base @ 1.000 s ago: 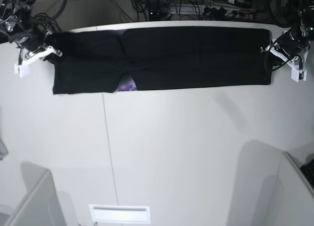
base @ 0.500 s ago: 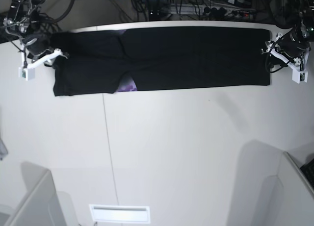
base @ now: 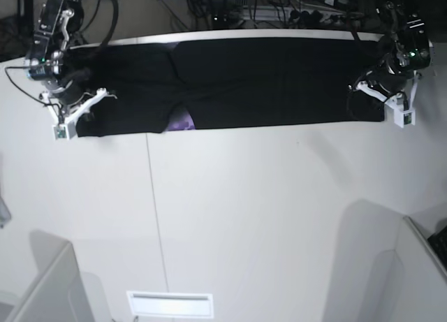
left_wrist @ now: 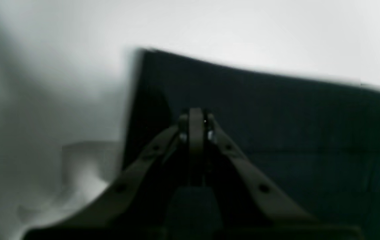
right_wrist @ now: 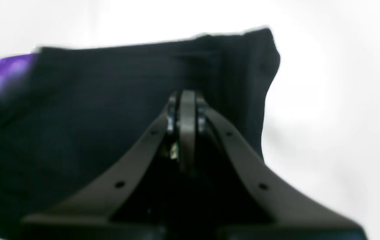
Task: Fold the T-shirt properly
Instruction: 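Release the hem corners and raise both grippers off the folded shirt, then lower both grippers to the strip's two ends and grasp them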
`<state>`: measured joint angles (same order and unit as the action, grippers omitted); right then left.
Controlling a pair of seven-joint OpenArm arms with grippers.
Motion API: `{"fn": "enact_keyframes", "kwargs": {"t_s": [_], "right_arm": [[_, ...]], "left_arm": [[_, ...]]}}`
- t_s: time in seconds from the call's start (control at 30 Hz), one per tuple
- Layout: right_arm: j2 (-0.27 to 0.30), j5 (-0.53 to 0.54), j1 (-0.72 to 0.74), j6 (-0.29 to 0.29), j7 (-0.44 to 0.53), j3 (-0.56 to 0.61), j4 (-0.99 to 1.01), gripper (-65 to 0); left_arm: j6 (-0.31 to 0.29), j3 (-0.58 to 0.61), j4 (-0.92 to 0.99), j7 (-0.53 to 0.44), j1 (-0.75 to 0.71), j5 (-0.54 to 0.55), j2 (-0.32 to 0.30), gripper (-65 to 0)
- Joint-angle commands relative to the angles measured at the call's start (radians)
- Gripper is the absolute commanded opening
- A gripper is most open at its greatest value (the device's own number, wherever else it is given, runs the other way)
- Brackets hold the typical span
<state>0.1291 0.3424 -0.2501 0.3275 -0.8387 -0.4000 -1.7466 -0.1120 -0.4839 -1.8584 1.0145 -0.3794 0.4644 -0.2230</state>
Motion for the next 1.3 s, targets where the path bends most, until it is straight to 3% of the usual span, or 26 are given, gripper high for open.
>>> {"fn": "enact_keyframes", "kwargs": {"t_s": [0.0, 0.13, 0.3, 0.53, 0.73, 0.87, 1.03, 1.2, 1.27], "right_arm": [[0.014, 0.004, 0.033, -0.001, 0.02, -0.009, 0.023, -65.0], [0.022, -0.042, 0.085, -0.001, 0.062, -0.009, 0.147, -65.0], [0.02, -0.145, 0.117, -0.003, 0.114, -0.009, 0.234, -65.0], [0.002, -0.145, 0.013, -0.003, 0.108, 0.0, -0.026, -65.0], [-0.021, -0.148, -0.035, -0.003, -0.004, -0.004, -0.12, -65.0], [-0.061, -0.148, -0.035, -0.005, 0.023, -0.009, 0.001, -65.0], [-0.061, -0.15, 0.022, -0.008, 0.092, -0.007, 0.139, -65.0], [-0.064, -0.15, 0.087, -0.143, 0.095, -0.009, 0.155, -65.0], [-0.069, -0.148, 0.096, -0.164, 0.091, -0.007, 0.145, -65.0]], "left_arm": [[-0.002, 0.006, -0.013, -0.015, 0.013, -0.031, -0.003, -65.0], [-0.002, 0.02, 0.004, -0.015, 0.029, -0.111, 0.015, -65.0], [-0.004, 0.018, 0.009, -0.015, 0.03, -0.111, 0.01, -65.0], [-0.004, 0.021, 0.013, -0.015, 0.017, -0.12, 0.015, -65.0], [-0.004, 0.021, 0.093, -0.015, 0.027, -0.12, 0.014, -65.0], [-0.004, 0.02, 0.179, -0.018, 0.064, -0.12, 0.01, -65.0], [-0.004, 0.021, 0.242, -0.018, 0.138, -0.12, 0.01, -65.0], [-0.004, 0.021, 0.314, -0.015, 0.237, -0.12, 0.012, -65.0], [-0.004, 0.021, 0.339, -0.015, 0.27, -0.12, 0.014, -65.0]]}}
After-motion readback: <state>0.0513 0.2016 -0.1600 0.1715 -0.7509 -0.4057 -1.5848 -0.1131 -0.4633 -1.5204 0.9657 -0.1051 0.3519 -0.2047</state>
